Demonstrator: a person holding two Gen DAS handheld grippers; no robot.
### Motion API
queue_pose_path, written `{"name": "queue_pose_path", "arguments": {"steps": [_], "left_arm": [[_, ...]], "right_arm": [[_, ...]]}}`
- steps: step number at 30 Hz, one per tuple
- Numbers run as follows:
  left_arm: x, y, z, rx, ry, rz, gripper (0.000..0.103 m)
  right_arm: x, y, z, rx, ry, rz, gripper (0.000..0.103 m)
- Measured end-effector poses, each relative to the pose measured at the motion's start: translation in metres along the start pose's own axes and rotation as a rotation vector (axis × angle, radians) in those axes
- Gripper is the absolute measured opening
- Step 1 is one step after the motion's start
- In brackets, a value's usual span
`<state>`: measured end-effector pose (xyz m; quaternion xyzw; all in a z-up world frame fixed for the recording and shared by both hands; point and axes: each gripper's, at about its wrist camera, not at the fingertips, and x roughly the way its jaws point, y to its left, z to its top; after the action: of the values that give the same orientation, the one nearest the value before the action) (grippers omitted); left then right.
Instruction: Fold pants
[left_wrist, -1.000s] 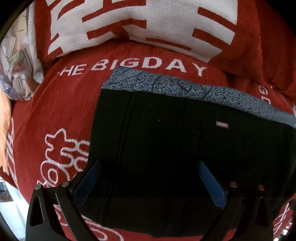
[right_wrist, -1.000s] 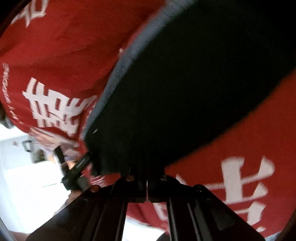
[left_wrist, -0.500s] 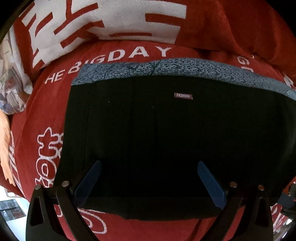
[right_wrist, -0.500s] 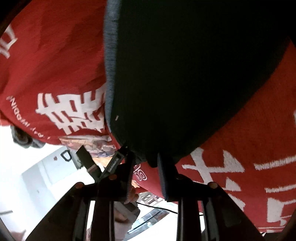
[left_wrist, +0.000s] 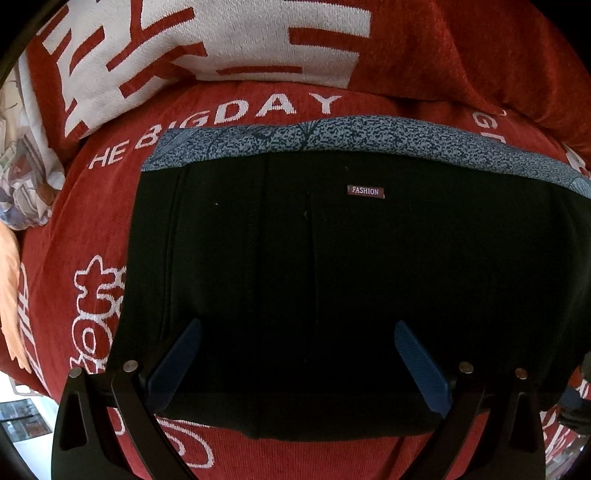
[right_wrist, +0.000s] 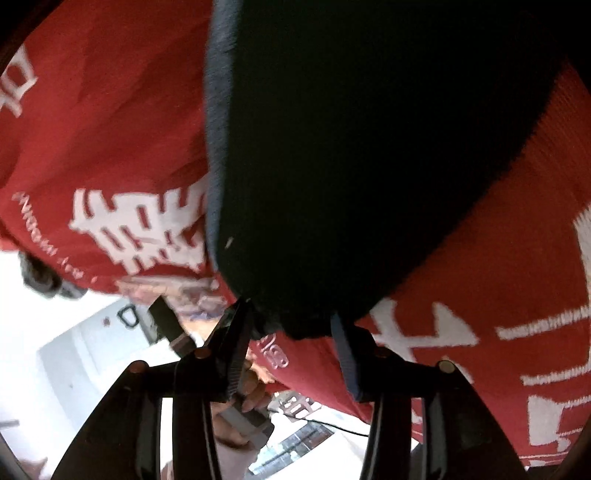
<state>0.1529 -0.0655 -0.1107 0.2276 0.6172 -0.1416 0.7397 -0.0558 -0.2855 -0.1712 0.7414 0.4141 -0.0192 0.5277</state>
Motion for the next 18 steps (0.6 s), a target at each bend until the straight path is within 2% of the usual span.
{"name": "queue_pose_path", "arguments": {"steps": [4, 5, 6, 8, 9, 11, 14, 16, 18], "left_arm": [[0.000, -0.001, 0.000, 0.007, -0.009, -0.001, 0.103], [0.000, -0.001, 0.000, 0.010, -0.012, -0.001, 0.103], [0.000, -0.001, -0.001, 0.012, -0.015, -0.003, 0.103], [0.000, 0.000, -0.002, 0.017, -0.016, -0.006, 0.103], [0.000, 0.000, -0.002, 0.020, -0.016, -0.006, 0.103], [0.000, -0.001, -0.002, 0.029, -0.022, 0.001, 0.103], [0.002, -0.007, -0.005, 0.058, -0.036, 0.021, 0.103], [0.000, -0.008, -0.006, 0.065, -0.027, 0.029, 0.103], [-0.005, -0.011, -0.006, 0.071, -0.004, 0.040, 0.103]], "right_arm": [[0.001, 0.010, 0.002, -0.026, -0.029, -0.015, 0.049], [-0.003, 0.017, 0.002, -0.054, -0.053, -0.009, 0.037], [-0.007, 0.025, 0.005, -0.087, -0.071, -0.041, 0.009], [-0.012, 0.045, 0.006, -0.175, -0.078, -0.101, 0.009], [-0.014, 0.057, 0.001, -0.258, -0.078, -0.152, 0.009], [-0.018, 0.062, -0.008, -0.340, -0.086, -0.234, 0.008], [-0.013, 0.034, -0.012, -0.314, -0.060, -0.324, 0.008], [-0.019, 0.024, -0.012, -0.272, -0.042, -0.275, 0.008], [-0.034, 0.028, -0.010, -0.293, -0.034, -0.305, 0.010]]}}
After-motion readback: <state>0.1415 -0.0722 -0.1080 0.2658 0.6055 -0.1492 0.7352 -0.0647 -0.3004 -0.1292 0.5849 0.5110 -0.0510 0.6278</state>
